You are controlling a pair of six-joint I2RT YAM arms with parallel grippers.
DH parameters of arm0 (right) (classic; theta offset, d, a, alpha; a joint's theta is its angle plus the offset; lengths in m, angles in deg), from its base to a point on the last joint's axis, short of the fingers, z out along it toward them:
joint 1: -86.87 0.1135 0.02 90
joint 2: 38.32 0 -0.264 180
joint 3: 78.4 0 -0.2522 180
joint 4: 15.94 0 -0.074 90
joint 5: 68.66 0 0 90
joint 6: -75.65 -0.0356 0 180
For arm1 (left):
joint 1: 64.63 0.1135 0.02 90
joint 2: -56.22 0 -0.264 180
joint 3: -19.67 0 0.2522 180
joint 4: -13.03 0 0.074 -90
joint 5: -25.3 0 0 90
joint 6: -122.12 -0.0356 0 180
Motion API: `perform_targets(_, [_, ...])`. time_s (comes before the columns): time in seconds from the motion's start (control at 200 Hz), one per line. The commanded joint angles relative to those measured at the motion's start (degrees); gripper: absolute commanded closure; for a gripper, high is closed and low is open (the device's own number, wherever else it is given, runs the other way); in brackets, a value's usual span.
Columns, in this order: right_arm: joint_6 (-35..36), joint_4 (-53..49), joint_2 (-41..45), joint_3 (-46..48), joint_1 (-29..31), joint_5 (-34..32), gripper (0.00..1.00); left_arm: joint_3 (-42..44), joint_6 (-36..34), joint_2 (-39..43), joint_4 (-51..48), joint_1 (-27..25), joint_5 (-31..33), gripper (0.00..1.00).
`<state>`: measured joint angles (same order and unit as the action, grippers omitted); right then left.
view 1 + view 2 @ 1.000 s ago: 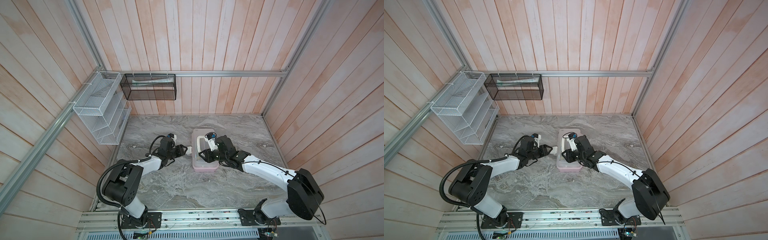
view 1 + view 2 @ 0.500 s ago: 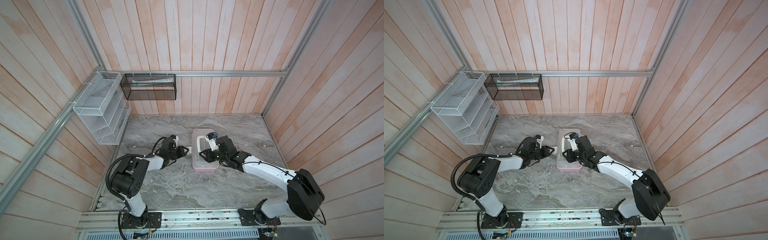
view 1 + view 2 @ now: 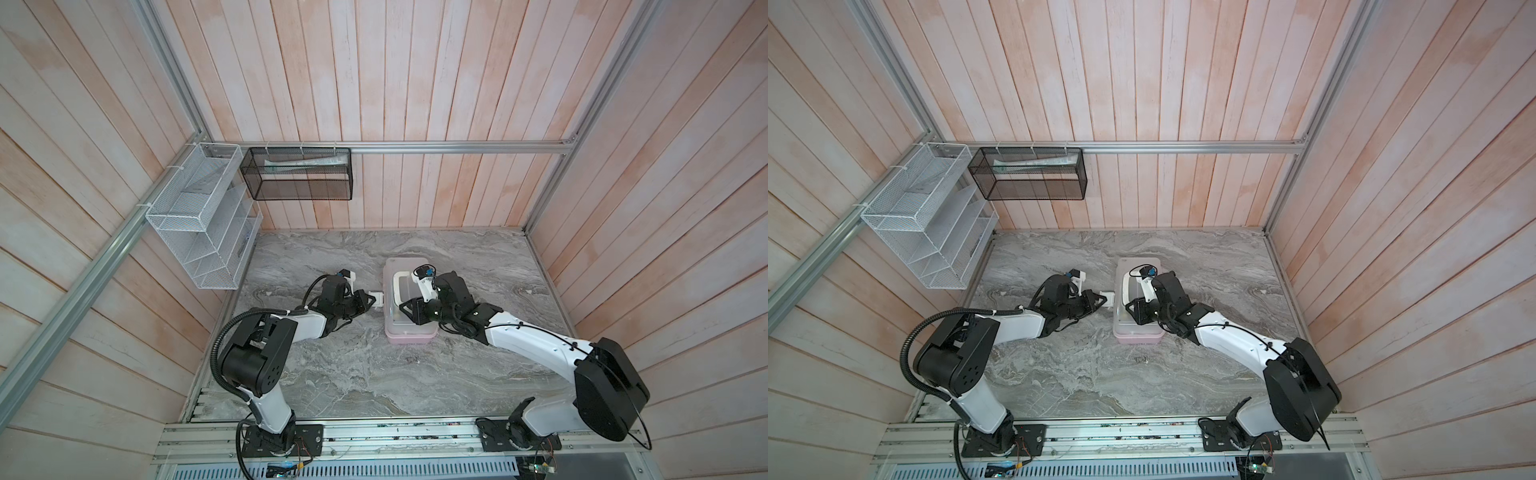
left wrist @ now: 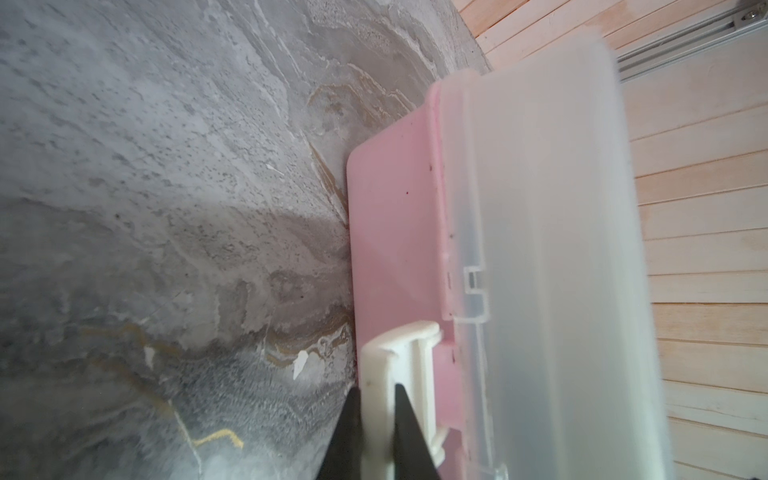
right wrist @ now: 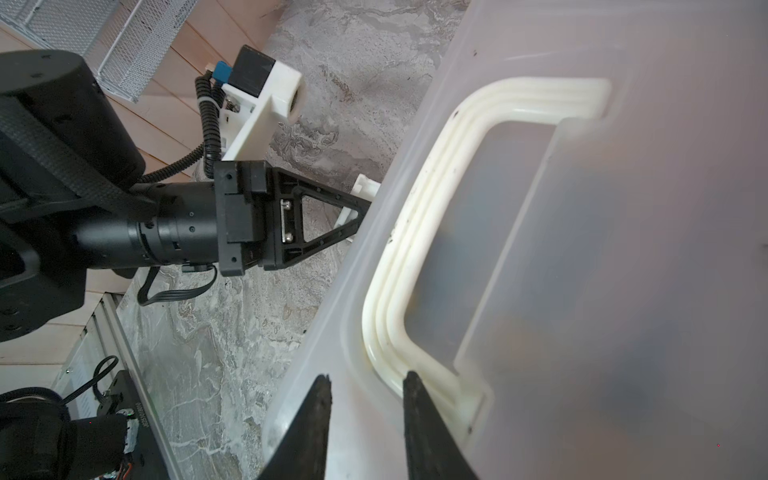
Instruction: Pack the tool kit
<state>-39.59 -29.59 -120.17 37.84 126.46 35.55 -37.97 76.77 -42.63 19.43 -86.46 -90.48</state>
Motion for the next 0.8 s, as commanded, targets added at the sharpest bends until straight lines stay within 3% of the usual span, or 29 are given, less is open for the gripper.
perform_targets(0.0, [0.4, -3.6, -0.2, 1.8, -0.6, -1.8, 0.68, -1.8, -0.6, 3.8, 0.2, -0.1, -3.7, 0.86])
perform_targets(0.105, [0.0, -3.0, 0.2, 2.5, -0.5, -2.1, 0.68, -2.2, 0.2, 4.9, 0.2, -0.1, -4.2, 0.74])
perform_targets(0.795, [-0.1, -3.2, -0.7, 2.1, -0.7, -3.1, 0.67, -3.3, -0.4, 4.9, 0.1, -2.6, -4.0, 0.74])
